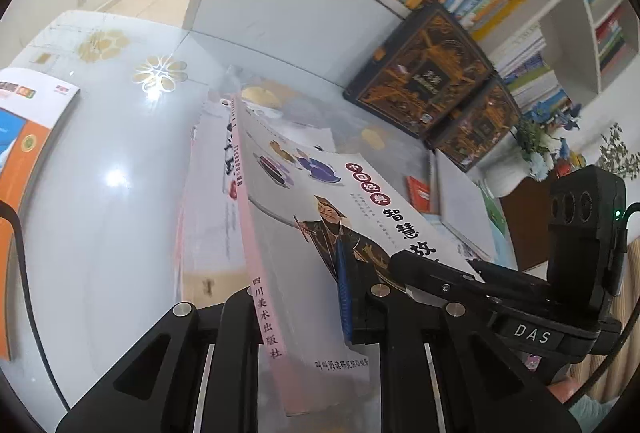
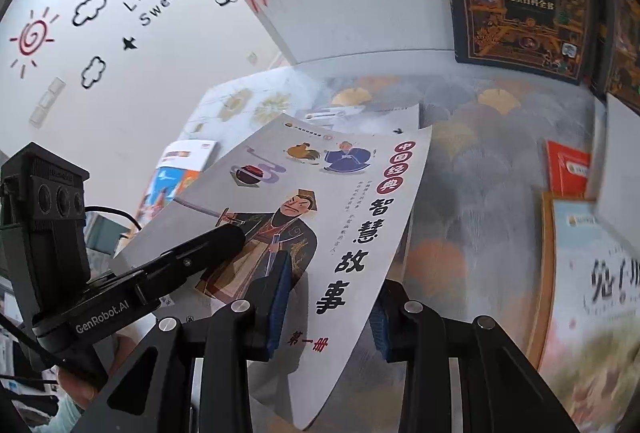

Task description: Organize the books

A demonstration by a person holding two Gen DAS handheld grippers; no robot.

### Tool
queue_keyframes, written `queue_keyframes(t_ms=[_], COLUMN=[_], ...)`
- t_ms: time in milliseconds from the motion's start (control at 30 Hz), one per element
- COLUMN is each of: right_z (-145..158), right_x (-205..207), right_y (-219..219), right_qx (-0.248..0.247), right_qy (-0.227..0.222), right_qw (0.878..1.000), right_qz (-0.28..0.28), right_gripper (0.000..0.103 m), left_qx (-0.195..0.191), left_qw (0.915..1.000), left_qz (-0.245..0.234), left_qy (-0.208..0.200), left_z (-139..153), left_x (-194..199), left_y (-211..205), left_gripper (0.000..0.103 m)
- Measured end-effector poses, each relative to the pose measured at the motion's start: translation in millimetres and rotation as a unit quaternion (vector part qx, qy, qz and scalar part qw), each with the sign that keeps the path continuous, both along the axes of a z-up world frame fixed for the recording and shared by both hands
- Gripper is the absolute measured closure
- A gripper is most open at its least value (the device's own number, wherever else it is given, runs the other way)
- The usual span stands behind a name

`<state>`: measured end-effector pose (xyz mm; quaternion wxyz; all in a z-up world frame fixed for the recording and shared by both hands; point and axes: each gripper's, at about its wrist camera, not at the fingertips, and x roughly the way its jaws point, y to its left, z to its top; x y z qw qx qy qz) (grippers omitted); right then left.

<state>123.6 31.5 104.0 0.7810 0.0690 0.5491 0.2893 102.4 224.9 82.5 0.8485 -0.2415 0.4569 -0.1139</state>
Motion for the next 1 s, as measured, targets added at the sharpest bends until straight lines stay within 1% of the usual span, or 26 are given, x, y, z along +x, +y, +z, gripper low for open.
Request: queue_keyframes(t_ms=[167, 233, 333, 433, 500, 567, 667, 767, 833, 933, 1000], right_z=[-20, -26, -40, -55, -65, -66, -66, -66, -63, -57, -53], right_x=[24, 30, 38, 43, 45, 41, 35, 23, 9, -13, -34], right_y=[9, 9, 10, 11, 12, 10, 6, -6, -18, -39, -58], right_qx=[-0.015, -0.016, -0.029, -0.049, -0.057, -0.054, -0.050, -0.039, -0.023, -0.018, -0.006], right_qy=[0.011, 0.017, 0.030, 0.044, 0.056, 0.053, 0.062, 0.073, 0.080, 0.084, 0.089], right_qw=[1.000, 1.000, 0.999, 0.997, 0.996, 0.997, 0.996, 0.996, 0.996, 0.995, 0.994], right_qz=[-0.004, -0.007, -0.019, -0.029, -0.030, -0.028, -0.028, -0.039, -0.045, -0.053, -0.060], right_gripper=[0.068, 0.068, 0.068, 0.068, 0.068, 0.068, 0.067, 0.067, 0.067, 0.067, 0.067], left_qx=[-0.003, -0.001, 0.017, 0.039, 0.045, 0.042, 0.059, 0.060, 0.061, 0.061, 0.057], left_qw=[0.9999, 0.9997, 0.9987, 0.9956, 0.9945, 0.9945, 0.9929, 0.9921, 0.9917, 0.9922, 0.9931], left_qz=[-0.001, 0.000, 0.013, 0.031, 0.041, 0.045, 0.053, 0.058, 0.059, 0.053, 0.043], left_qy=[0.012, 0.023, 0.046, 0.080, 0.085, 0.084, 0.089, 0.094, 0.097, 0.095, 0.093], left_z=[-18, -23, -35, -47, -50, -49, -48, -45, -42, -36, -31], left_x=[20, 24, 27, 26, 21, 14, 3, -12, -21, -37, -47], left_y=[5, 6, 12, 20, 27, 33, 36, 37, 33, 24, 11], left_gripper=[0.086, 0.079, 0.073, 0.073, 0.073, 0.073, 0.073, 0.073, 0.073, 0.073, 0.073])
